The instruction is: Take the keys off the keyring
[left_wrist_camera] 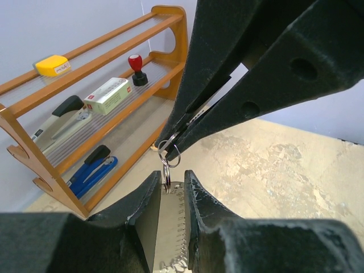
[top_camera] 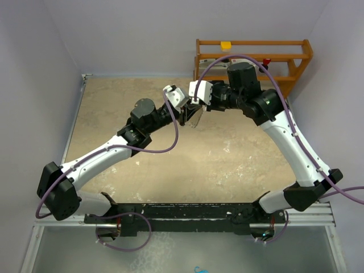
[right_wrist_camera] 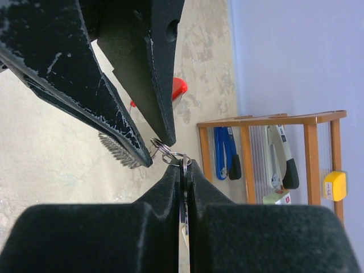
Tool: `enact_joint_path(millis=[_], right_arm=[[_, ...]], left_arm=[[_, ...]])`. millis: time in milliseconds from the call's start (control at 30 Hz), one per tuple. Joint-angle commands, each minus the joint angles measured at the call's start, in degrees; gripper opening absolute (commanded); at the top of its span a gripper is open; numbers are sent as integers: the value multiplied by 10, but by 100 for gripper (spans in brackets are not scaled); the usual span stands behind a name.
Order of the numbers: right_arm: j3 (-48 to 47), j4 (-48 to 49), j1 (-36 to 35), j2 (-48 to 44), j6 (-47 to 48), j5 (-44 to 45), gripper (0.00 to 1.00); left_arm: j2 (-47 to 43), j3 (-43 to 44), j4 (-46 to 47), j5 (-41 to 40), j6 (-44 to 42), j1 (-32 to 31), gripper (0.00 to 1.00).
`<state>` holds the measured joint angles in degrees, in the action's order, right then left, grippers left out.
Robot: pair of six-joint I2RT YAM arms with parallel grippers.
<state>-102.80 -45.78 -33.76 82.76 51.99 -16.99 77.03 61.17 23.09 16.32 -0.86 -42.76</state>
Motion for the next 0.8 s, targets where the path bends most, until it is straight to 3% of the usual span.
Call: enact_joint_path(millis=[0, 767], right_arm=[[-1, 31, -6, -15, -6, 2, 0], [3, 32, -10, -15, -8, 2, 0]], left_arm=[[5, 10, 35, 3, 9, 3, 20], [21, 8, 61, -61, 14, 3, 11]])
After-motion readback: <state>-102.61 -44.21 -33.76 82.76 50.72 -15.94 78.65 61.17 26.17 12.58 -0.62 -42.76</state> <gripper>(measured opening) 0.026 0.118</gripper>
